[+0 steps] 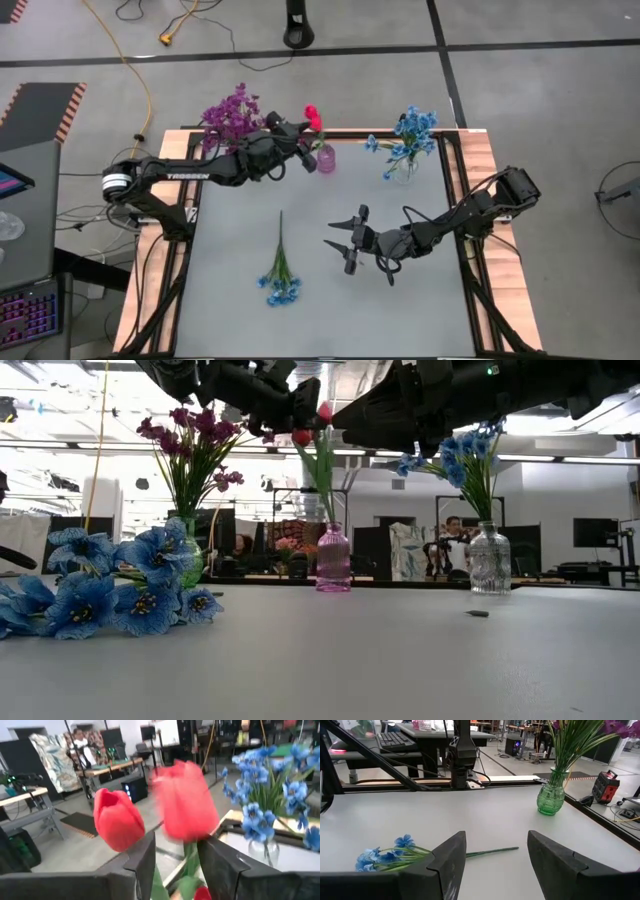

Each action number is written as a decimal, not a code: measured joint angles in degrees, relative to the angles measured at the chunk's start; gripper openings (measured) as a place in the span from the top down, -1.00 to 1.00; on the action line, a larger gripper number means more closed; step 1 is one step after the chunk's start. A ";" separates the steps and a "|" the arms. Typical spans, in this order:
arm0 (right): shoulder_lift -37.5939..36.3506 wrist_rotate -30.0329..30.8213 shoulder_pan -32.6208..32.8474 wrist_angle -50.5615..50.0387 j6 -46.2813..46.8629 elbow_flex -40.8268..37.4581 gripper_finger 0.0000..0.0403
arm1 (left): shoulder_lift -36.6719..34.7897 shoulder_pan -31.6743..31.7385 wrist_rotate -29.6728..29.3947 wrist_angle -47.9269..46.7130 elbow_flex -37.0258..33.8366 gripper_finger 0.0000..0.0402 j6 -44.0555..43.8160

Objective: Sort flowers into vase by color
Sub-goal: Put the pink flower into the purple vase, then put the blue flowers into the transparent vase

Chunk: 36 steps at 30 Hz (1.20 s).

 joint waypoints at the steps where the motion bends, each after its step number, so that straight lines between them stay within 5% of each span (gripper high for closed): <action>1: 0.00 0.00 0.02 0.05 0.00 0.00 -0.19 | -0.15 -0.02 0.00 -1.90 0.74 0.32 0.00; 24: 0.00 0.00 0.02 0.26 0.00 -0.02 -0.19 | -1.82 -8.34 -0.47 -33.34 18.59 0.31 4.11; 29: -0.02 -0.02 0.02 -0.23 0.00 -0.02 -0.19 | -4.77 -13.45 -1.10 -45.37 19.06 0.31 -2.19; 36: -0.02 -0.02 0.02 -0.23 0.00 -0.02 -0.19 | -6.00 -21.48 -0.74 -64.82 18.94 0.31 -22.39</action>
